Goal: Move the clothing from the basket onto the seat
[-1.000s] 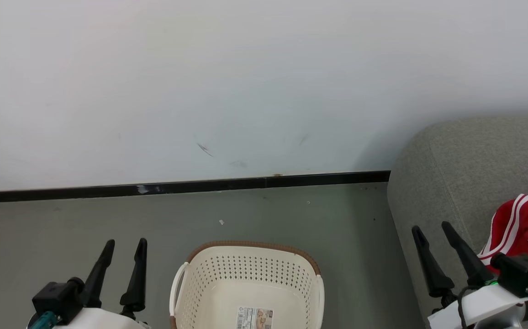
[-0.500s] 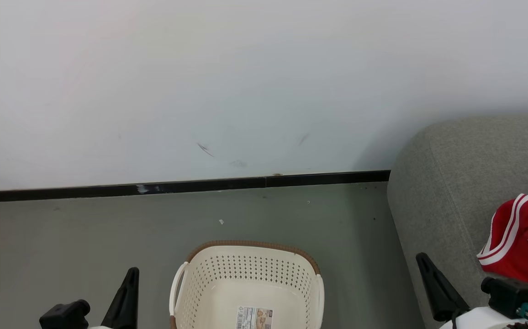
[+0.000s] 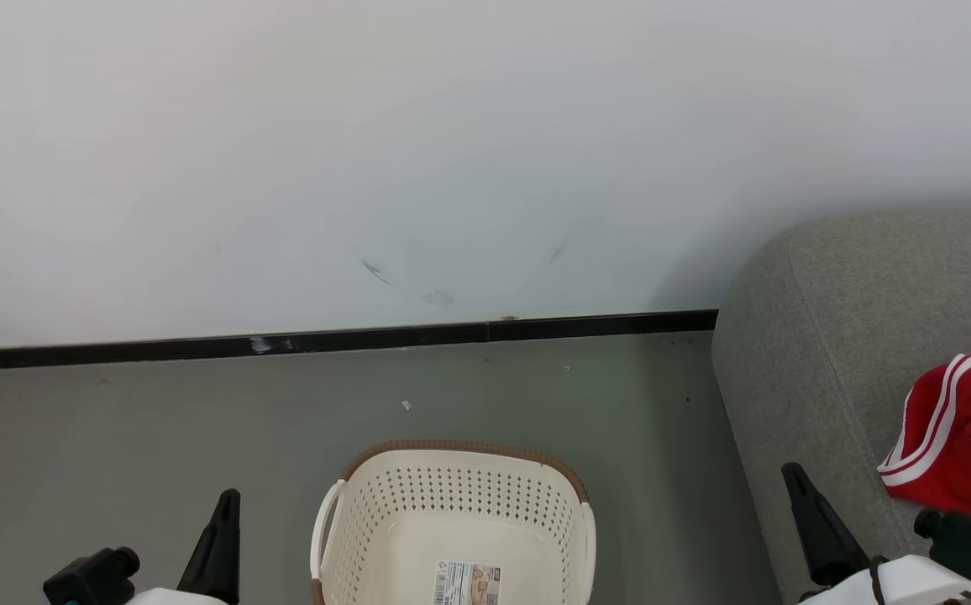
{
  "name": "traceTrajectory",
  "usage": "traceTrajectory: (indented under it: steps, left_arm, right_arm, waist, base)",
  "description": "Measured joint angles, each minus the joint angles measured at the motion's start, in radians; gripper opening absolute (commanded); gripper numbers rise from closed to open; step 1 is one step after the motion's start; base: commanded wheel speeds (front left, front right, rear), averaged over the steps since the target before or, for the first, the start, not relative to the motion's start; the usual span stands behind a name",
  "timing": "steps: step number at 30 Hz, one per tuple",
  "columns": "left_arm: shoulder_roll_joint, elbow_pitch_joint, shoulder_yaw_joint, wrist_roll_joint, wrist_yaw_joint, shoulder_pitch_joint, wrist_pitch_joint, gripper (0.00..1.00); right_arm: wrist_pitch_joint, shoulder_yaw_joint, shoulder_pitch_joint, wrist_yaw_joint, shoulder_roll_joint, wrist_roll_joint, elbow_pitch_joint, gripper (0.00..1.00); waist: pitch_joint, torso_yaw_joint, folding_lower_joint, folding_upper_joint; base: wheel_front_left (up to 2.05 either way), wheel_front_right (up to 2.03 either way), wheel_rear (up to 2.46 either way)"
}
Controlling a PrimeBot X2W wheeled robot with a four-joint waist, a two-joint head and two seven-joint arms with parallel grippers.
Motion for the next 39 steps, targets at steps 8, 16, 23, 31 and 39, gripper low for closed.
traceTrajectory:
  steps: [8, 16, 23, 31, 39]
  left_arm:
    - [-0.006, 0.001, 0.023, -0.084, -0.009, -0.003, 0.031, 0.0]
    - [-0.011, 0.001, 0.044, -0.17, -0.014, -0.006, 0.061, 0.0]
    - [-0.018, 0.002, 0.064, -0.243, -0.018, -0.009, 0.085, 0.0]
    - [-0.025, 0.003, 0.086, -0.326, -0.025, -0.025, 0.111, 0.0]
    - [-0.031, 0.005, 0.108, -0.412, -0.026, -0.027, 0.138, 0.0]
  right_arm:
    - [0.02, -0.013, -0.003, 0.0, 0.0, 0.109, 0.006, 0.0]
    - [0.051, -0.03, -0.014, 0.0, 0.0, 0.219, 0.024, 0.0]
    - [0.072, -0.041, -0.024, 0.0, 0.0, 0.313, 0.034, 0.0]
    - [0.095, -0.052, -0.049, 0.0, 0.0, 0.422, 0.045, 0.0]
    - [0.12, -0.067, -0.063, 0.0, 0.0, 0.53, 0.064, 0.0]
  waist:
    - [-0.002, -0.001, 0.0046, 0.0]
    - [-0.003, -0.001, 0.0059, 0.0]
    - [-0.002, -0.002, 0.0047, 0.0]
    - [0.003, -0.003, 0.0012, 0.0]
    - [0.008, -0.003, -0.0015, 0.0]
  base:
    - [0.0, 0.0, 0.0]
    - [0.0, 0.0, 0.0]
    - [0.0, 0.0, 0.0]
    - [0.0, 0.0, 0.0]
    - [0.0, 0.0, 0.0]
